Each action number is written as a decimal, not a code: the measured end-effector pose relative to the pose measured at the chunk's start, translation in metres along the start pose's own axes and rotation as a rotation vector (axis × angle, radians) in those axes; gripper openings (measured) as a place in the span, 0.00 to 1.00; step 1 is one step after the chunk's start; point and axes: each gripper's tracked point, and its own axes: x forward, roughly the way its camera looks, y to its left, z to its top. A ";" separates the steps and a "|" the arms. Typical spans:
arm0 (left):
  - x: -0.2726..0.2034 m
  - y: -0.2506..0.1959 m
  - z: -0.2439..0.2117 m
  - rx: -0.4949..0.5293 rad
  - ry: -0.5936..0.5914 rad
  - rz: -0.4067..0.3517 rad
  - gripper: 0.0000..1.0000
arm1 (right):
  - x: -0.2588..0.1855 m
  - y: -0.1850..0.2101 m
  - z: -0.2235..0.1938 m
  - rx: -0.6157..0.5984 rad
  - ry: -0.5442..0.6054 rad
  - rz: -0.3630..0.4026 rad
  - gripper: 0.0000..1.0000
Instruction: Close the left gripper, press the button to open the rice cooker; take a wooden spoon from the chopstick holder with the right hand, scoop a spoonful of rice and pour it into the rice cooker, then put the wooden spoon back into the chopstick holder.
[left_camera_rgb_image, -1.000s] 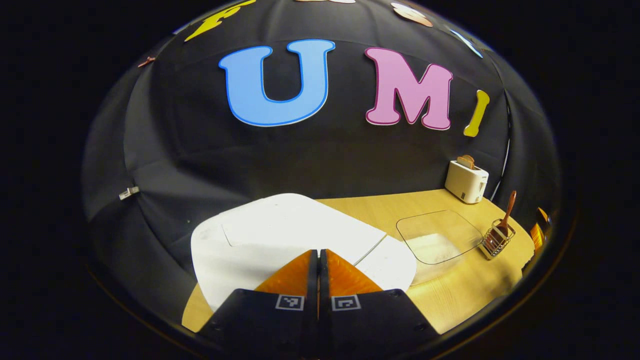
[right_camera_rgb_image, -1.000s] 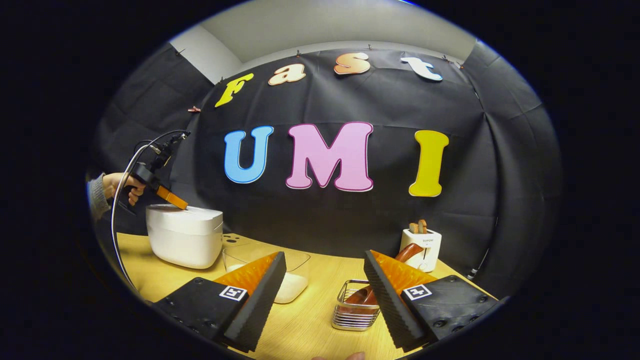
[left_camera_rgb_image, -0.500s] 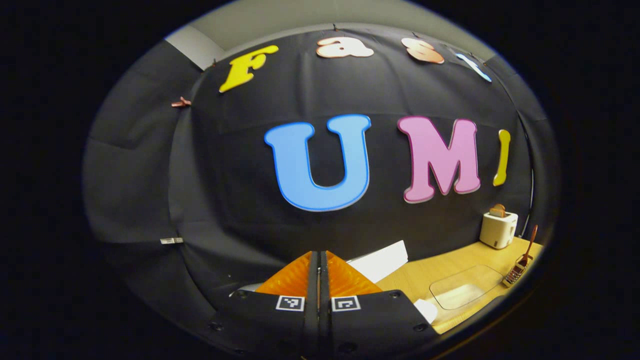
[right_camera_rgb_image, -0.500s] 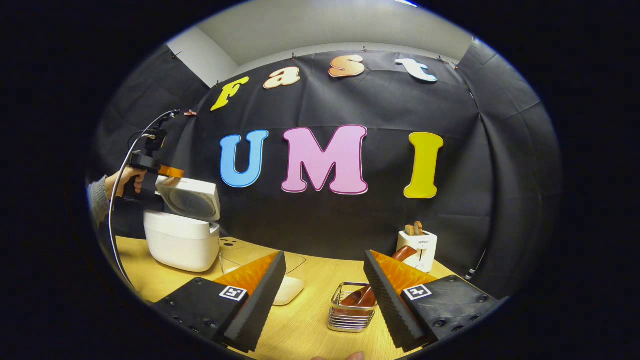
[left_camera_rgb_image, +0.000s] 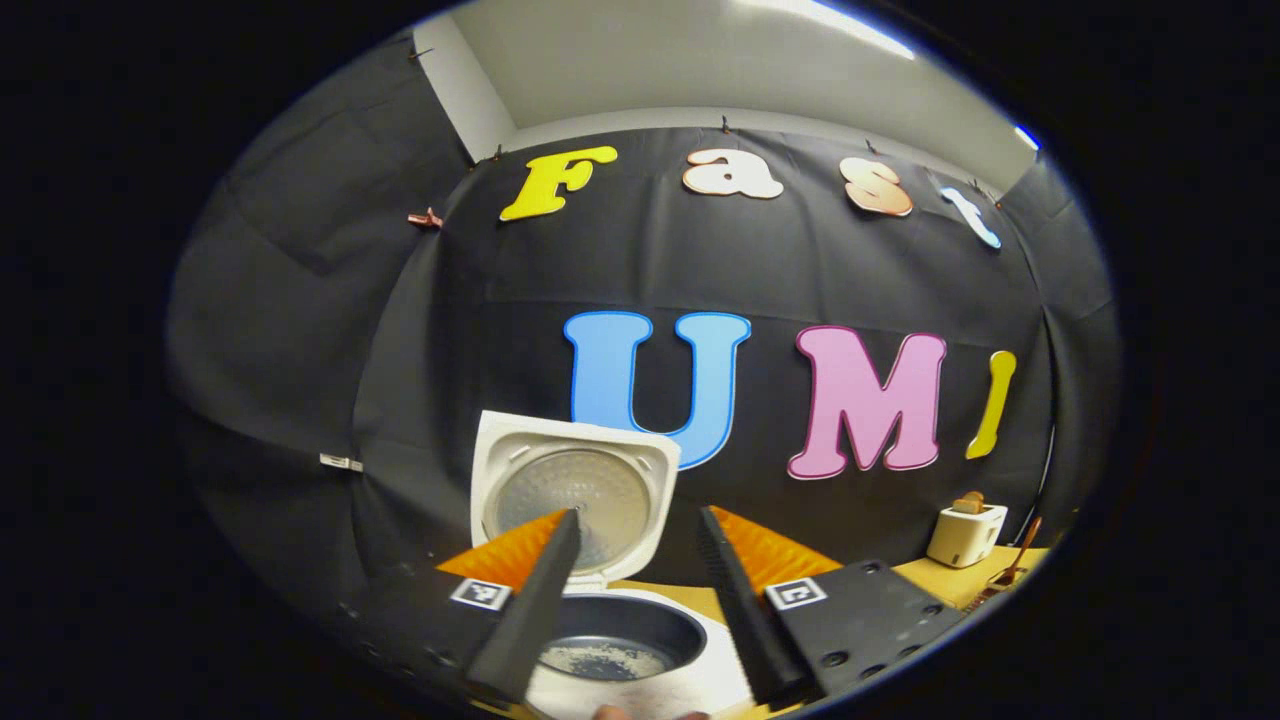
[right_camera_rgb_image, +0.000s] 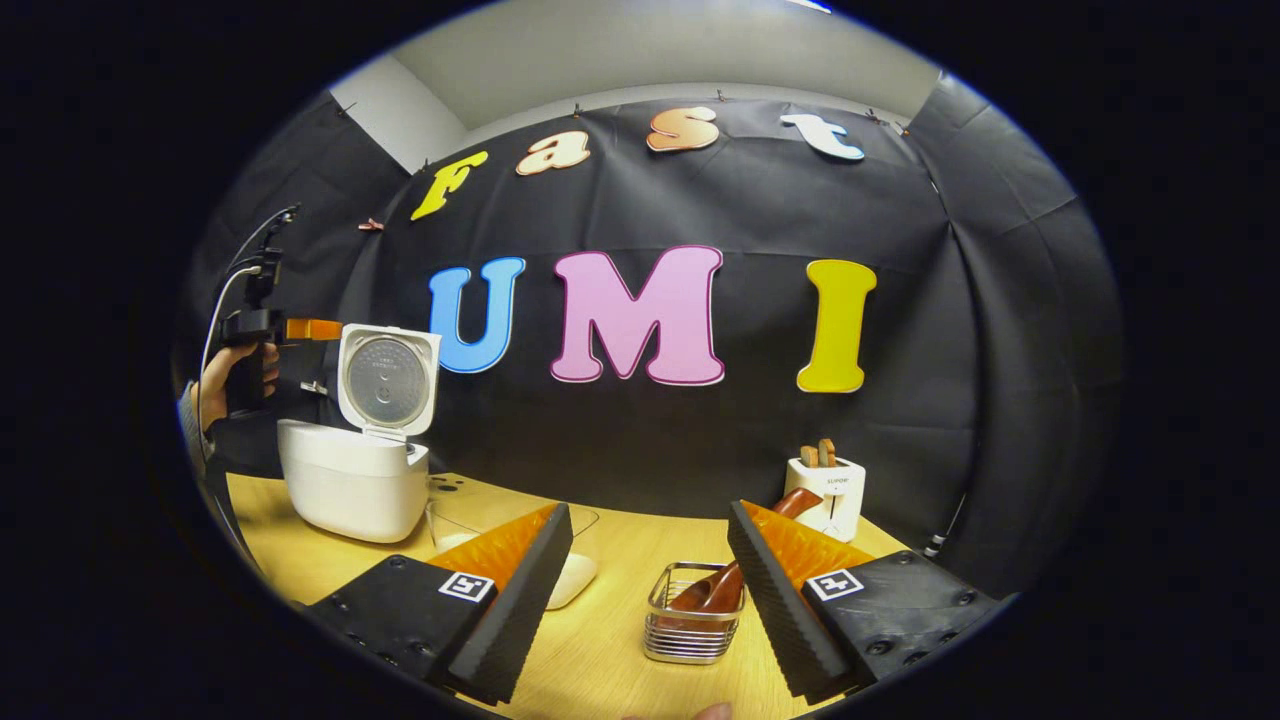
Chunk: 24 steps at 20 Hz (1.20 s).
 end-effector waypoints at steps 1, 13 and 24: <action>-0.003 -0.007 -0.010 -0.017 0.005 -0.012 0.85 | 0.001 -0.006 -0.002 -0.001 0.010 -0.014 0.97; -0.065 -0.120 -0.091 0.014 0.080 -0.194 0.95 | 0.055 -0.064 -0.063 0.110 0.220 -0.095 0.99; -0.066 -0.118 -0.110 0.015 0.133 -0.209 0.95 | 0.118 -0.075 -0.107 0.220 0.344 -0.102 0.86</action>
